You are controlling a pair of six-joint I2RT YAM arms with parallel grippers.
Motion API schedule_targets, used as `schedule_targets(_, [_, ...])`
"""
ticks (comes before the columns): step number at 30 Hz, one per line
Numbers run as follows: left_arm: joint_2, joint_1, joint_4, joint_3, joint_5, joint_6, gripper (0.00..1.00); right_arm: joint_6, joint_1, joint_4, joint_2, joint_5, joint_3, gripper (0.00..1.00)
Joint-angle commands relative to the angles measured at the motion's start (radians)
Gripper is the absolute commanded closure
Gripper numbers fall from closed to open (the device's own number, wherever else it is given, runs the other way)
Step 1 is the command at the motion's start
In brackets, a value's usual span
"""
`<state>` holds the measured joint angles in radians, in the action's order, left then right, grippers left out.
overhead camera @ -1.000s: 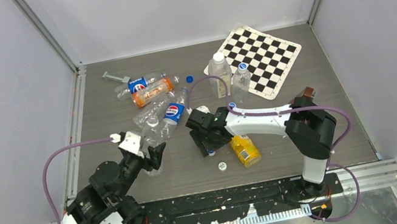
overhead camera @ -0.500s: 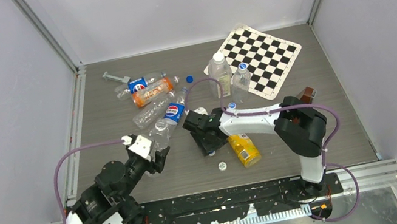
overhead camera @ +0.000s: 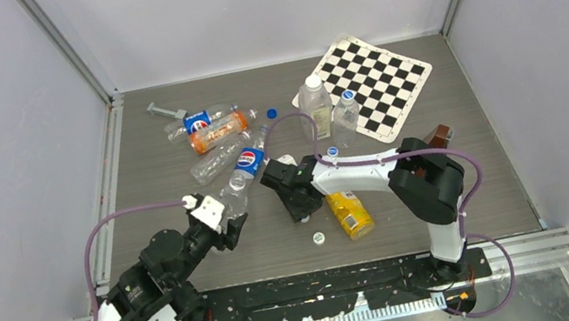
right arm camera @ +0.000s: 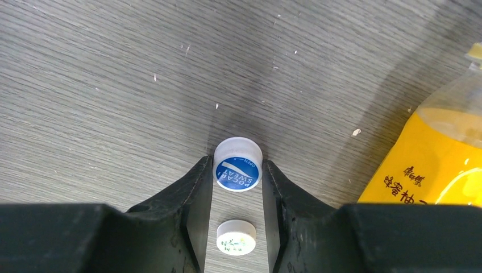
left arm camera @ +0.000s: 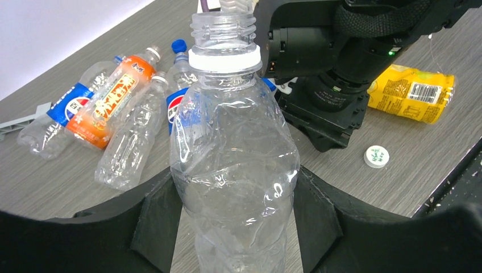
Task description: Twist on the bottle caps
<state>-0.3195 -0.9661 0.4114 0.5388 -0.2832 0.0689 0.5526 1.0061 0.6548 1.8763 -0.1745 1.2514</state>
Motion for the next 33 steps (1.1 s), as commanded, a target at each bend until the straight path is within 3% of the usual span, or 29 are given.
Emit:
schedule_targets(1, [-0.011, 0.004, -0.063, -0.005, 0.036, 0.025, 1.00, -0.003, 0.004, -0.032, 0.000, -0.020, 0.015, 0.66])
schedule_targets(6, [-0.041, 0.004, -0.060, -0.002, 0.067, 0.028, 1.00, -0.016, 0.002, -0.050, -0.035, -0.014, -0.019, 0.77])
schedule_targets(12, [-0.117, 0.004, -0.053, 0.005, 0.142, 0.039, 1.00, -0.076, -0.011, -0.050, -0.213, 0.002, -0.061, 0.98])
schedule_targets(23, [-0.218, 0.004, -0.104, -0.001, 0.297, 0.070, 1.00, -0.325, -0.074, -0.039, -0.690, 0.170, -0.105, 0.99])
schedule_targets(33, [-0.277, 0.004, -0.200, 0.005, 0.496, 0.133, 1.00, -0.507, -0.078, -0.070, -0.832, 0.470, -0.107, 0.99])
